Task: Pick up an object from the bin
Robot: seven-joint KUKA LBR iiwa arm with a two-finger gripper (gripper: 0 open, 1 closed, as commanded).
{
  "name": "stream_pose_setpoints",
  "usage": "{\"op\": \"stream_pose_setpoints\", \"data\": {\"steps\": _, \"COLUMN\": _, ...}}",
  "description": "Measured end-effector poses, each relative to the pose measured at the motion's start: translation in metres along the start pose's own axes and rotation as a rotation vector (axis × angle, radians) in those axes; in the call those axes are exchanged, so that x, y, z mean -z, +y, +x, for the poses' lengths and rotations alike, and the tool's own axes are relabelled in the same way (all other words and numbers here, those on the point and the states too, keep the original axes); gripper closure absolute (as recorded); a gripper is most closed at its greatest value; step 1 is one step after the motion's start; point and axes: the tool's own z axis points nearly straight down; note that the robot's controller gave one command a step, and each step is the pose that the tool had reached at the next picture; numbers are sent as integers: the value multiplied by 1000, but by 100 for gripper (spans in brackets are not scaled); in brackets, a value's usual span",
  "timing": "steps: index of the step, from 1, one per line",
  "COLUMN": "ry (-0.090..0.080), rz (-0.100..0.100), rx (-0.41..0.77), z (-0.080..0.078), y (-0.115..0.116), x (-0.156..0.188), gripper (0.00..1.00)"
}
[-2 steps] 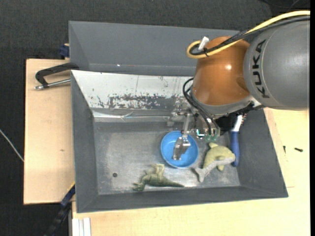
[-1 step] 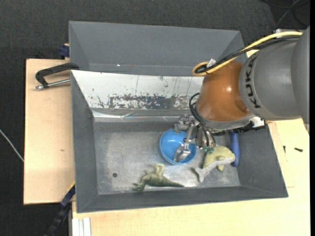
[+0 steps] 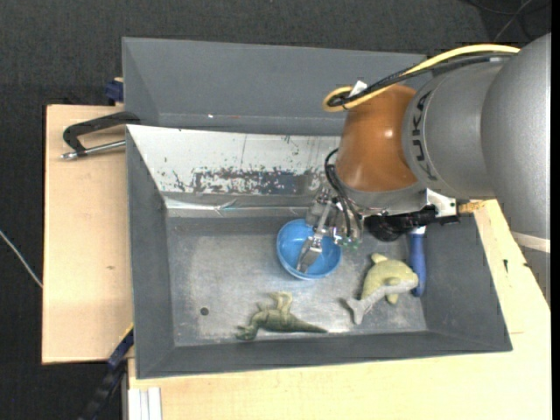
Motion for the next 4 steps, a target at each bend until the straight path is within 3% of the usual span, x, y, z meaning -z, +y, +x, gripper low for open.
{"op": "stream_pose_setpoints", "data": {"steps": 1, "ry": -4, "rz": -1, "rx": -1, "z": 2, "y": -1, "x": -8, "gripper": 100}}
{"op": "stream_pose_setpoints", "data": {"steps": 2, "ry": -15, "rz": -3, "rx": 87, "z": -1, "y": -16, "x": 168, "gripper": 100}}
{"op": "stream_pose_setpoints", "data": {"steps": 3, "ry": 9, "rz": 3, "rx": 83, "z": 51, "y": -12, "x": 26, "gripper": 100}}
{"op": "stream_pose_setpoints", "data": {"steps": 4, "ry": 0, "rz": 0, "rx": 82, "z": 48, "y": -12, "x": 30, "gripper": 0}}
